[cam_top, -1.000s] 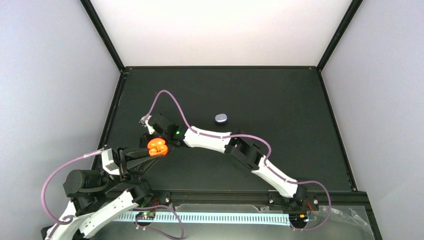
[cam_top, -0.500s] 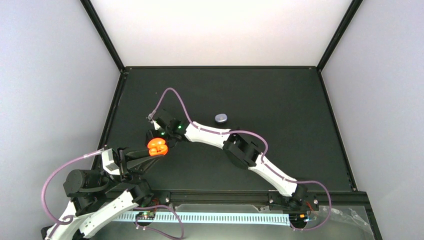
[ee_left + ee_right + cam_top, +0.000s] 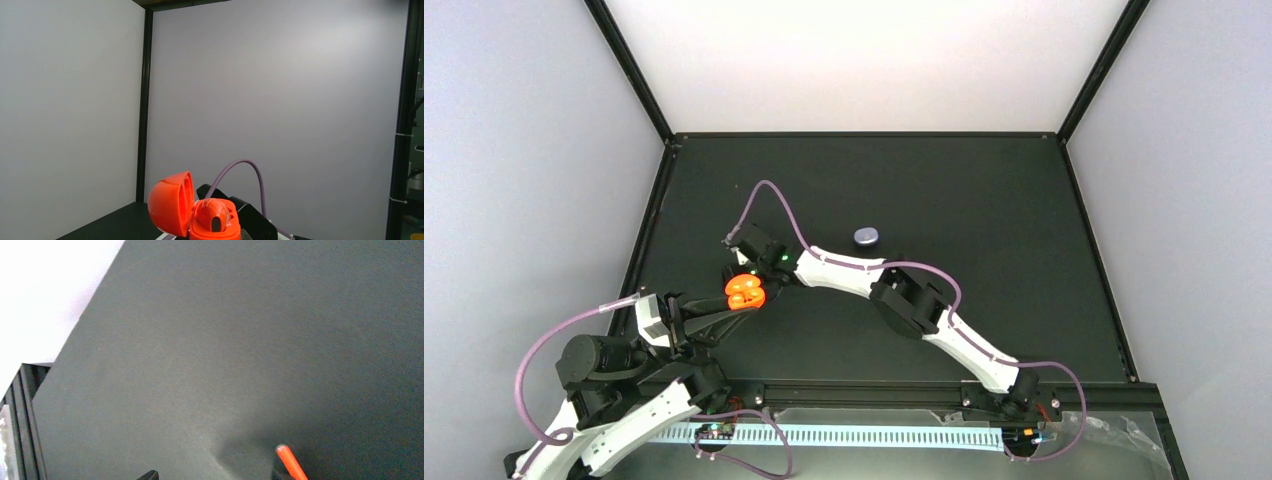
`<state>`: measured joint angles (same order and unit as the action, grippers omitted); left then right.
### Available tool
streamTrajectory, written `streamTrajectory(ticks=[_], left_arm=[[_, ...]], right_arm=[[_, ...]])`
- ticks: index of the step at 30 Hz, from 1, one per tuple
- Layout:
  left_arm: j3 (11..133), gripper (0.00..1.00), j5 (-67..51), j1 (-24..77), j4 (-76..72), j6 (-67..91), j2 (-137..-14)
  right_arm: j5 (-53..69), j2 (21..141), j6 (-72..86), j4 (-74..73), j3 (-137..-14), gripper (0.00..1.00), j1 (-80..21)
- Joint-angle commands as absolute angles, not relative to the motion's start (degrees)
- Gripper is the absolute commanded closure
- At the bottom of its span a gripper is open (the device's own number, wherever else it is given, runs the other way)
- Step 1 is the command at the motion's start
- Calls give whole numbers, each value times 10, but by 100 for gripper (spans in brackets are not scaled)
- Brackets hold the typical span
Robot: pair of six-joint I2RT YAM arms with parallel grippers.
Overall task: Insert the wireless bluetooth earbuds into the charging case
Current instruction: Move the earbud to the center of the board.
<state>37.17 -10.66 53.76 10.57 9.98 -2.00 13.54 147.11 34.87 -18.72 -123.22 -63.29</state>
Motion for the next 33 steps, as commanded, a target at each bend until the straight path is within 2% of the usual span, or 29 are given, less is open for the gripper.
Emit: streamTrajectory(ticks=[1,5,12,21,33], left_arm=[[382,98,-98,541,111,90,-20],[381,99,-97,541,112,89,-17],[380,98,-98,541,113,84,-17],[379,98,-99,541,115,83,-12],[378,98,-100,541,114,85,-10]], right_arm=[[92,1429,352,-199,-1173,42,-620],[101,1387,366,-152,-1090,42,-602],[105,1349,347,-137,-1044,42,-593],[75,1379,287,-210,-1118,44,-606],[18,1448,241,-296,-1224,57,-620]])
